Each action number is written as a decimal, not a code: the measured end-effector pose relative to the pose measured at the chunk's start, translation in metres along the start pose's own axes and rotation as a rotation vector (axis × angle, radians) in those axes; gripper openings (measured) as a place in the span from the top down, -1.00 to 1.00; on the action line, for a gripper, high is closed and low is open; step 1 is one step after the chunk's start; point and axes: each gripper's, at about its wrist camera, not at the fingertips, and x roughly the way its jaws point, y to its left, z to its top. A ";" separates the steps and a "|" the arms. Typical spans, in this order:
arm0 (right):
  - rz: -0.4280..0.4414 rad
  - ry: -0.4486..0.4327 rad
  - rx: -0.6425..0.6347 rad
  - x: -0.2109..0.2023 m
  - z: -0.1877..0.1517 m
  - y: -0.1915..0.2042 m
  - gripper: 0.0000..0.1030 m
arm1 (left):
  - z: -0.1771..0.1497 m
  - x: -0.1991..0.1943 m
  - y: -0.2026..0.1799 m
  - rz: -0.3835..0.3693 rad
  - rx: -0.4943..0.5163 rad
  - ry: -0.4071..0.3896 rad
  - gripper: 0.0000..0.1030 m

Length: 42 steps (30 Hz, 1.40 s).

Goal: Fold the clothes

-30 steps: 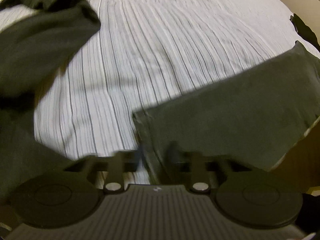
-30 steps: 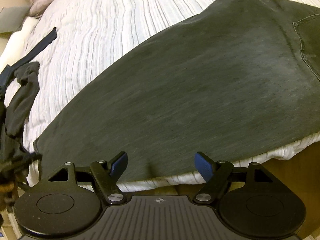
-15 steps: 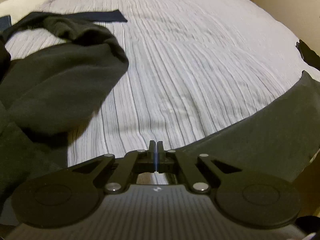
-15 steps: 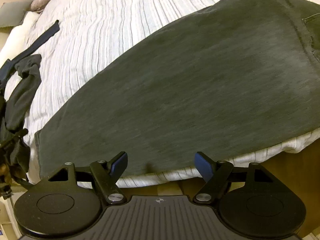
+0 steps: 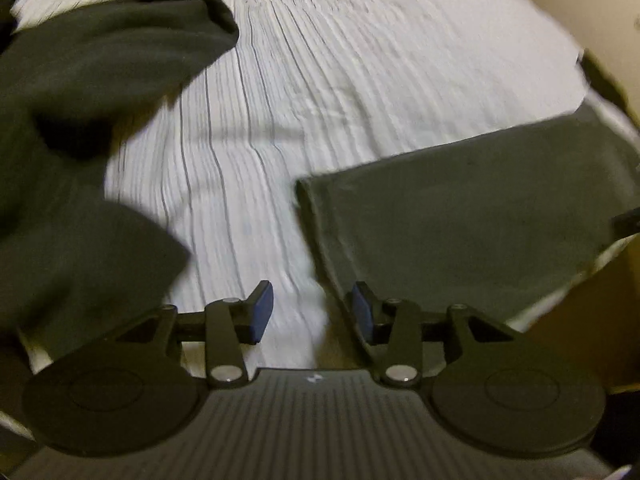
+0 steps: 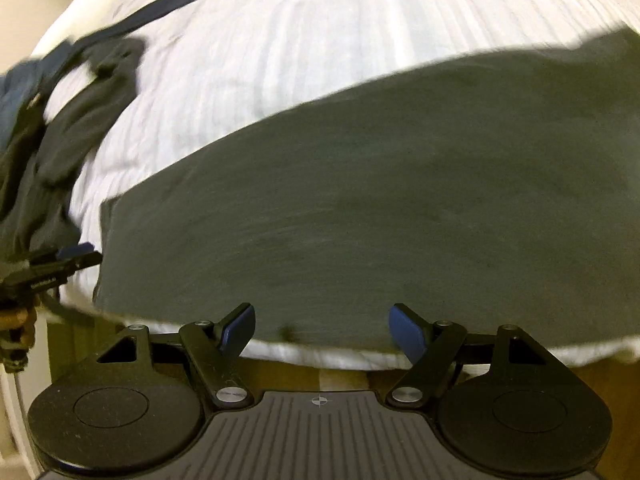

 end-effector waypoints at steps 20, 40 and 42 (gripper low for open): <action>-0.035 0.030 0.025 0.000 -0.004 0.007 -0.51 | -0.021 0.040 0.016 -0.157 -0.180 0.062 0.57; -0.089 -0.213 0.388 -0.062 -0.029 -0.111 -0.99 | 0.093 -0.057 -0.185 -0.294 0.189 -0.106 0.85; -0.083 -0.223 0.430 -0.073 -0.039 -0.134 -0.99 | 0.107 -0.050 -0.235 -0.311 0.242 -0.091 0.86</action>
